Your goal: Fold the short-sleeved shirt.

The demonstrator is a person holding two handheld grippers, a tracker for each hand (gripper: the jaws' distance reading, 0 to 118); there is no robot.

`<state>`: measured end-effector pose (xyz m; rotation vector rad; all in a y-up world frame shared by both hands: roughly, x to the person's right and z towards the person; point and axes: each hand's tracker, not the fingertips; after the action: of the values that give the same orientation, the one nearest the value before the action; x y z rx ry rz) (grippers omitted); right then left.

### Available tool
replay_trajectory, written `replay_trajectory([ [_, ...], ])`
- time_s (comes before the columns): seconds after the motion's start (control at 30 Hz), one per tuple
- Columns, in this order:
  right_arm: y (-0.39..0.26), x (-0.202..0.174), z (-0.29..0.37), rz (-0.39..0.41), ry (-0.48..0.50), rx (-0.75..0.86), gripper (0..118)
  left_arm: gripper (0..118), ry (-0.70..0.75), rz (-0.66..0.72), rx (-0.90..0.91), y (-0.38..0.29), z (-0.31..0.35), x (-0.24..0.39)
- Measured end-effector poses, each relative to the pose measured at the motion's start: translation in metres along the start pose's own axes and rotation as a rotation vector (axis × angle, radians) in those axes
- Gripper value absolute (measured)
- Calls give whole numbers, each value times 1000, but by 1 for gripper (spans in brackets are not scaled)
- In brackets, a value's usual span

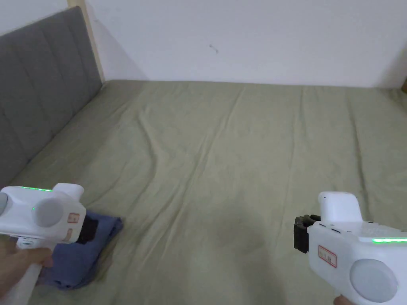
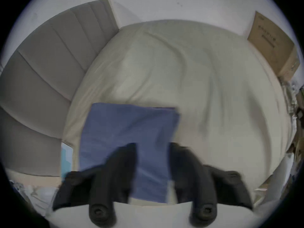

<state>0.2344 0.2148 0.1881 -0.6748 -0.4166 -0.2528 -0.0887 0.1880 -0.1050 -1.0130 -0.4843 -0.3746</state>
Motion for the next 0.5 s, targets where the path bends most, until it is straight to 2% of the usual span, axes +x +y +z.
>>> replay_trajectory([
  [0.03,-2,2,3,-6,1,3,1,1,-31,7,7,-4,5,13],
  [0.3,-8,21,25,-33,-29,43,1,0,-171,32,158,-30,53,115],
  [0.5,5,32,54,-22,-67,129,1,0,-100,16,406,-31,116,170],
])
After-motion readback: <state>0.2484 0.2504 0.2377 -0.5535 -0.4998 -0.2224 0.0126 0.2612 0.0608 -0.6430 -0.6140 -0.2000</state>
